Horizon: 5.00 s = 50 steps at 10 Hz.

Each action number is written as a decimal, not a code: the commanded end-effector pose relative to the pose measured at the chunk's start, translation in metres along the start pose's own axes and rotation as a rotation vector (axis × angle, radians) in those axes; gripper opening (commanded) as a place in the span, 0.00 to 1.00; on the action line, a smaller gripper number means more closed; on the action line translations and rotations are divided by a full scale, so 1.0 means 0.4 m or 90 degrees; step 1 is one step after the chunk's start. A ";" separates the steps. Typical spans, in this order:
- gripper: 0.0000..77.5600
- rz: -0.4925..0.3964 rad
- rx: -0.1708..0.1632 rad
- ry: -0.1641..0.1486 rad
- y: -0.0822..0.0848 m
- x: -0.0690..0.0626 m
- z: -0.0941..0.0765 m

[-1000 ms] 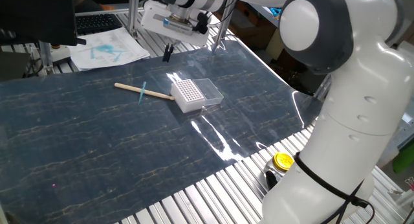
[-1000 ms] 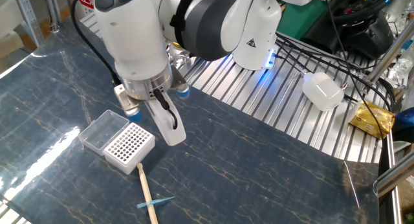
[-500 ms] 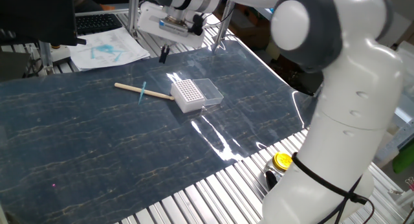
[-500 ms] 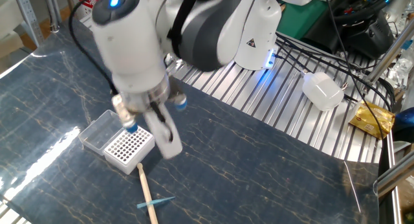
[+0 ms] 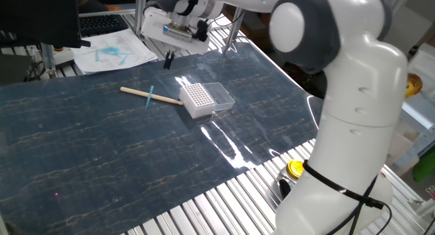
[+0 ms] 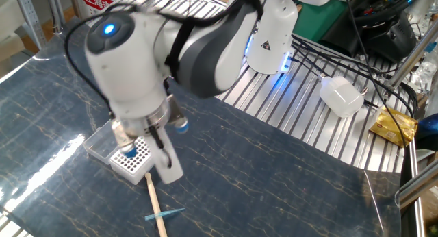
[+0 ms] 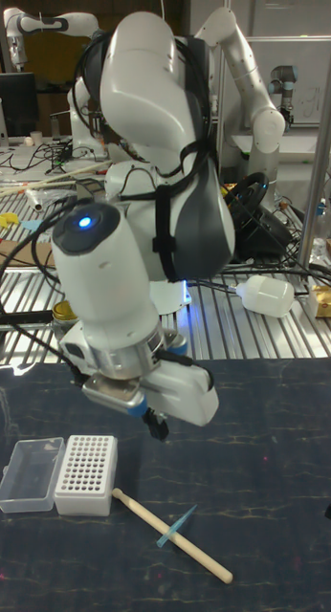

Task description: Insert a medium pipette tip into the holder for medium pipette tips

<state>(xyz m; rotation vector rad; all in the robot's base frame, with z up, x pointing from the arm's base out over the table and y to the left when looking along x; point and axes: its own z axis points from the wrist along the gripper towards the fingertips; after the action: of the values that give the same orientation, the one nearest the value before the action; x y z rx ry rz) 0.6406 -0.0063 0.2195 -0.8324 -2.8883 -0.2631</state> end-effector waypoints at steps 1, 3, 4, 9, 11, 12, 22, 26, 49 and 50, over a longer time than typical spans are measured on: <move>0.00 0.002 0.008 0.015 -0.003 -0.037 0.015; 0.00 0.003 0.009 0.018 -0.004 -0.059 0.032; 0.00 0.003 0.009 0.018 -0.003 -0.071 0.045; 0.00 0.008 0.010 0.020 0.003 -0.118 0.103; 0.00 0.010 0.009 0.023 0.001 -0.123 0.123; 0.00 0.012 0.008 0.023 0.000 -0.128 0.138; 0.00 0.038 0.001 0.041 0.002 -0.157 0.168; 0.00 0.048 -0.013 0.075 0.002 -0.157 0.168; 0.00 0.038 -0.001 0.090 0.057 -0.210 0.260; 0.00 0.038 -0.001 0.089 0.058 -0.214 0.266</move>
<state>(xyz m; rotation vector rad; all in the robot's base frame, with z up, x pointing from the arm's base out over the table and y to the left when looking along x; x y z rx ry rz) 0.7157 -0.0094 0.1045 -0.8621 -2.7260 -0.3049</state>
